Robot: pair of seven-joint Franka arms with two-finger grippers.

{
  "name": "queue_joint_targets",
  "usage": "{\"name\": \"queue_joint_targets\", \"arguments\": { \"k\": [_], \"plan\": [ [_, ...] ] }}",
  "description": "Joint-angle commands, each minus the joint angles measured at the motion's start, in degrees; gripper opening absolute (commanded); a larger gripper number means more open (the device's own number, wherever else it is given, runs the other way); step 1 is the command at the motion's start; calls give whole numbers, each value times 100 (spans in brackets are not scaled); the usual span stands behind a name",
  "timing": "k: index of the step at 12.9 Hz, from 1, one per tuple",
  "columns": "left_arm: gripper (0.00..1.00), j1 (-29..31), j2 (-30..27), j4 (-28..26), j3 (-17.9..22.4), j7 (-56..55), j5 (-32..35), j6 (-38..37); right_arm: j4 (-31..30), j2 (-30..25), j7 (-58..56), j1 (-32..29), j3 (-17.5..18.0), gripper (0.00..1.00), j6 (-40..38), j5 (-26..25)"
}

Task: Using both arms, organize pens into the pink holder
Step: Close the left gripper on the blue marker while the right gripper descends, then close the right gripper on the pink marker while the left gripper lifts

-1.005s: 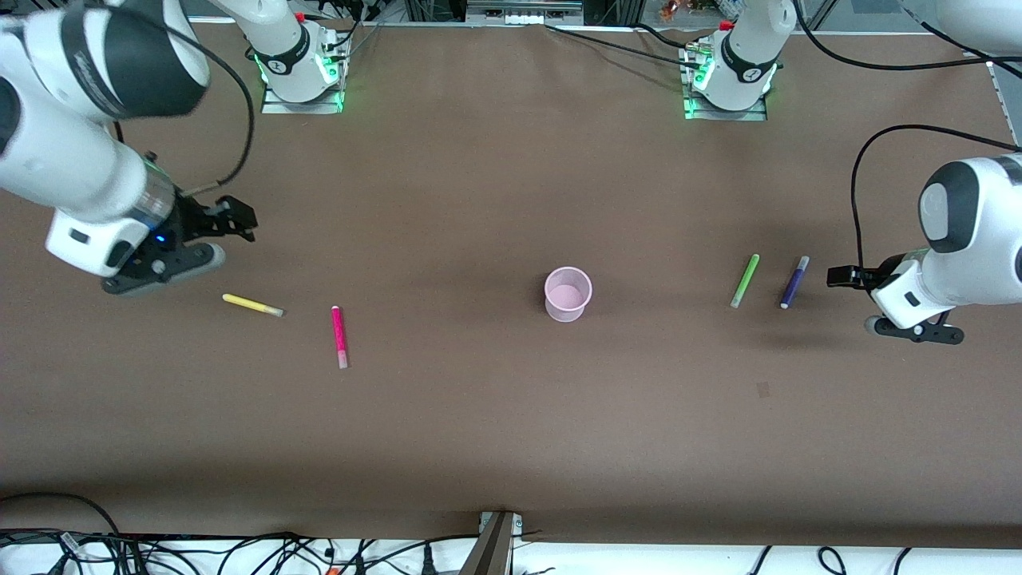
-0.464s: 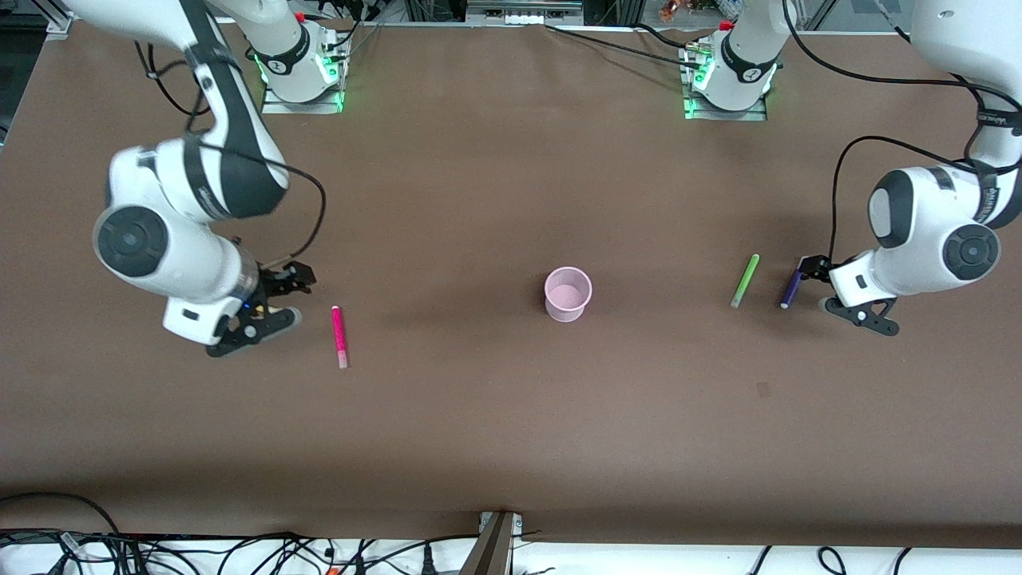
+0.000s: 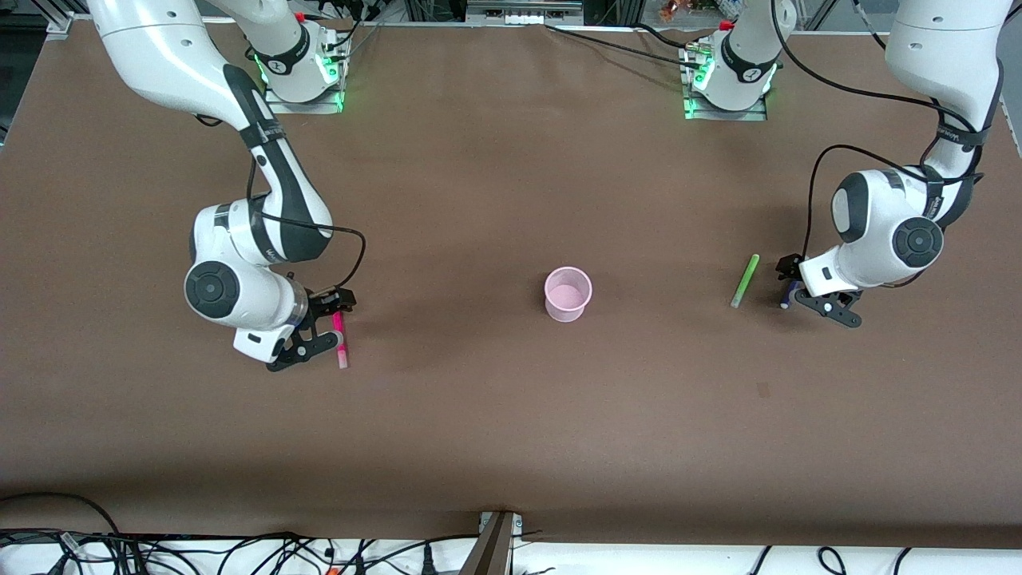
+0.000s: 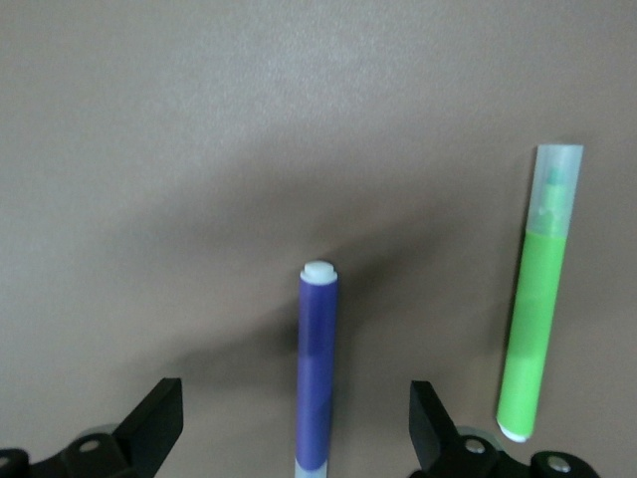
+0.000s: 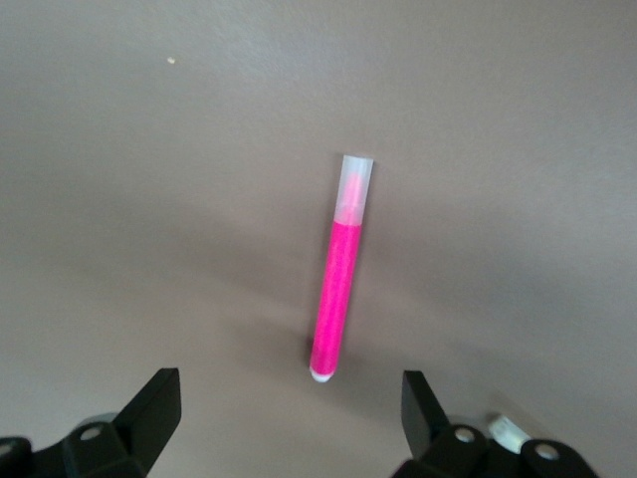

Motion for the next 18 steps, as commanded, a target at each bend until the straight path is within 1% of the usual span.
{"name": "queue_joint_targets", "arguments": {
  "k": [1, 2, 4, 7, 8, 9, 10, 11, 12, 13, 14, 15, 16, 17, 18],
  "plan": [
    [100, 115, 128, 25, -51, 360, -64, 202, -949, -164, 101, 19, -11, 94, 1174, 74],
    [100, 125, 146, 34, -147, 378, -169, 202, -978, -86, 101, 19, -11, 93, 1283, 74],
    [100, 134, 216, 51, -183, 378, -205, 254, -978, -67, 101, 11, -11, 86, 1293, 74],
    [100, 142, 322, 60, -218, 387, -205, 377, -995, -15, 101, 11, -11, 71, 1301, 74],
    [82, 142, 331, 60, -218, 387, -205, 377, -996, -6, 101, 11, -11, 67, 1302, 74],
    [77, 142, 331, 69, -218, 378, -205, 377, -996, 11, 101, 11, -11, 65, 1310, 74],
    [67, 160, 331, 86, -218, 378, -205, 377, -987, 29, 101, 2, -11, 64, 1345, 74],
    [37, 204, 331, 121, -218, 387, -205, 360, -987, 81, 101, -7, -11, 60, 1363, 74],
    [33, 204, 331, 130, -218, 387, -205, 360, -987, 91, 101, -16, -11, 54, 1398, 74],
    [15, 213, 331, 139, -218, 387, -205, 325, -987, 99, 101, -16, -11, 47, 1398, 74],
    [10, 213, 331, 139, -218, 387, -205, 299, -987, 117, 101, -24, -11, 41, 1398, 74],
    [3, 213, 322, 139, -218, 387, -205, 290, -987, 143, 101, -42, -11, 35, 1416, 74],
    [0, 213, 313, 139, -218, 387, -214, 281, -987, 152, 101, -42, -11, 30, 1442, 74],
    [0, 213, 287, 139, -218, 396, -214, 229, -987, 170, 110, -42, -11, 26, 1442, 74],
    [0, 204, 252, 183, -218, 492, -205, -24, -987, 170, 110, -42, -11, 19, 1433, 74]
  ]
}}
